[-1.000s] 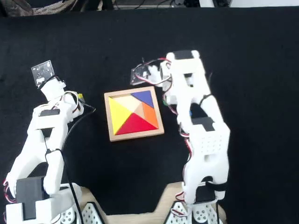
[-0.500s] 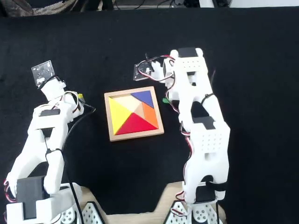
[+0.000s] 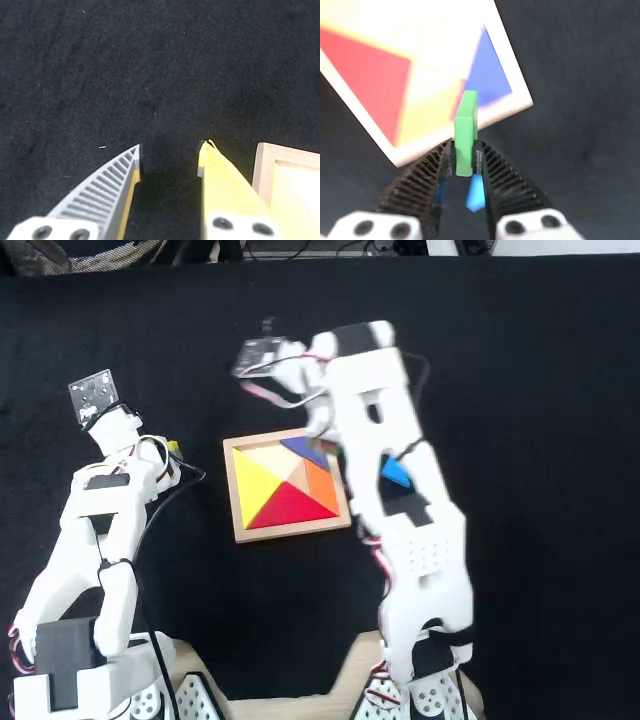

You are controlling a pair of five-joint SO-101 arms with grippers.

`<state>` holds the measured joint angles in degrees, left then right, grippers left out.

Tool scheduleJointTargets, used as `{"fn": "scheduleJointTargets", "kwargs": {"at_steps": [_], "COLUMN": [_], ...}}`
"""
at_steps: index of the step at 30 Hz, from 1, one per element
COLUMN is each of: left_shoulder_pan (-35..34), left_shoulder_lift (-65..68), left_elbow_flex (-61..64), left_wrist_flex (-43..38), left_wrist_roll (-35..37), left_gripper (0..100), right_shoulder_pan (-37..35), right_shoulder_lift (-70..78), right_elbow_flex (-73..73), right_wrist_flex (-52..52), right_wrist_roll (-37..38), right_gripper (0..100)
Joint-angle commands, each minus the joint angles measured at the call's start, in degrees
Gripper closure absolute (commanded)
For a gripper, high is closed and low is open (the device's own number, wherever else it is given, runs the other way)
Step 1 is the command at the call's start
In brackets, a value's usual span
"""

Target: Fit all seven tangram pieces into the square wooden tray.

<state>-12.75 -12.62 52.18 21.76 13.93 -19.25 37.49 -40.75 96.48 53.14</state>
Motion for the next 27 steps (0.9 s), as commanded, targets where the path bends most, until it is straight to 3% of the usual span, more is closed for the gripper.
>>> {"fn": "scheduleJointTargets", "kwargs": {"at_steps": [1, 5, 11, 27], "left_shoulder_pan": [0.8, 0.7, 0.8, 0.9], "left_shoulder_lift": [-0.3, -0.3, -0.3, -0.3], "left_elbow_flex": [-2.8, -2.8, -2.8, -2.9], "left_wrist_flex": [0.0, 0.0, 0.0, 0.0], "left_wrist_roll": [0.4, 0.4, 0.4, 0.4], "left_gripper": [81, 81, 81, 81], "right_shoulder_pan": [-5.2, -6.7, -8.0, -10.0], "right_shoulder_lift": [-3.7, -3.6, 0.7, 3.9], "right_elbow_flex": [-2.7, -2.5, -2.9, -2.8], "right_wrist_flex": [-2.0, -4.0, -5.6, -2.9], "right_wrist_roll": [-15.9, -26.3, -34.2, -37.5], "right_gripper": [98.8, 98.8, 98.8, 98.8]}}
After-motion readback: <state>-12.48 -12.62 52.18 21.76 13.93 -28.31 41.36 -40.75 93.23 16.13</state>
